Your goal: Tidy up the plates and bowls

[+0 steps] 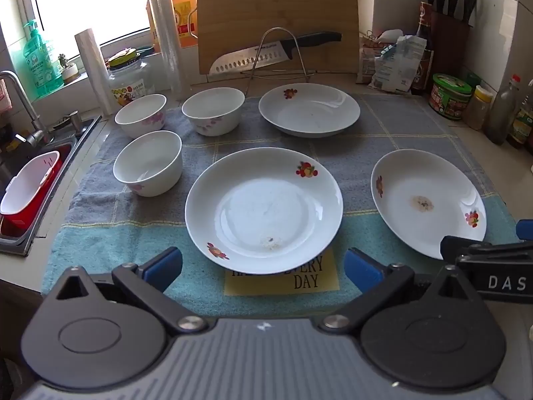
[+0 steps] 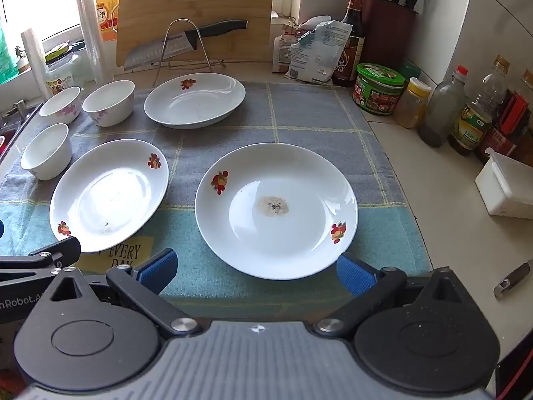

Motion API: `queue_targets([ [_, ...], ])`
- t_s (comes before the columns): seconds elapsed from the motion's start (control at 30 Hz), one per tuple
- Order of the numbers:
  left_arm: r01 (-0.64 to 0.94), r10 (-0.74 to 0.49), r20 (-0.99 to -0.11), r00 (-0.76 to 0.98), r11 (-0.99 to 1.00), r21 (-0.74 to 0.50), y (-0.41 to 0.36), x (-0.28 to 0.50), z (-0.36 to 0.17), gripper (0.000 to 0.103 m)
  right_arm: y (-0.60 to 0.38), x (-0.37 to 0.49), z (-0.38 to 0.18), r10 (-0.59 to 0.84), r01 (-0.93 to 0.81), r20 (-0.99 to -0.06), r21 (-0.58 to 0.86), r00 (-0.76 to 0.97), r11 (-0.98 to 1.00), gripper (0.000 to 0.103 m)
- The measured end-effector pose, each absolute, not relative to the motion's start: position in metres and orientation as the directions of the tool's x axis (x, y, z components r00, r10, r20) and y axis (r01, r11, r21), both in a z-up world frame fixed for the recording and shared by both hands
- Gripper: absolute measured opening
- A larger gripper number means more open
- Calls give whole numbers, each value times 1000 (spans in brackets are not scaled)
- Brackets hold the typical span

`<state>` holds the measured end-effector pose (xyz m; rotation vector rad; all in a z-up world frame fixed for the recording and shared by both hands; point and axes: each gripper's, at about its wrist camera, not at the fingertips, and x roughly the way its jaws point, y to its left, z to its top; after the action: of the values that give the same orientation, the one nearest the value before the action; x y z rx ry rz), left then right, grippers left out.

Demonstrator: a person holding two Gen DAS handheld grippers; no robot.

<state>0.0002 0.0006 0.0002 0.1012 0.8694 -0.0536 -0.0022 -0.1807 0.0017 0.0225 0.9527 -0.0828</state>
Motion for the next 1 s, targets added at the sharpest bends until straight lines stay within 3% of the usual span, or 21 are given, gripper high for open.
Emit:
queue_targets([
  [1.0, 80, -1, -763, 647, 995, 67, 0, 4, 4, 102, -178, -1, 4, -70, 81, -808, -27, 586, 996, 103],
])
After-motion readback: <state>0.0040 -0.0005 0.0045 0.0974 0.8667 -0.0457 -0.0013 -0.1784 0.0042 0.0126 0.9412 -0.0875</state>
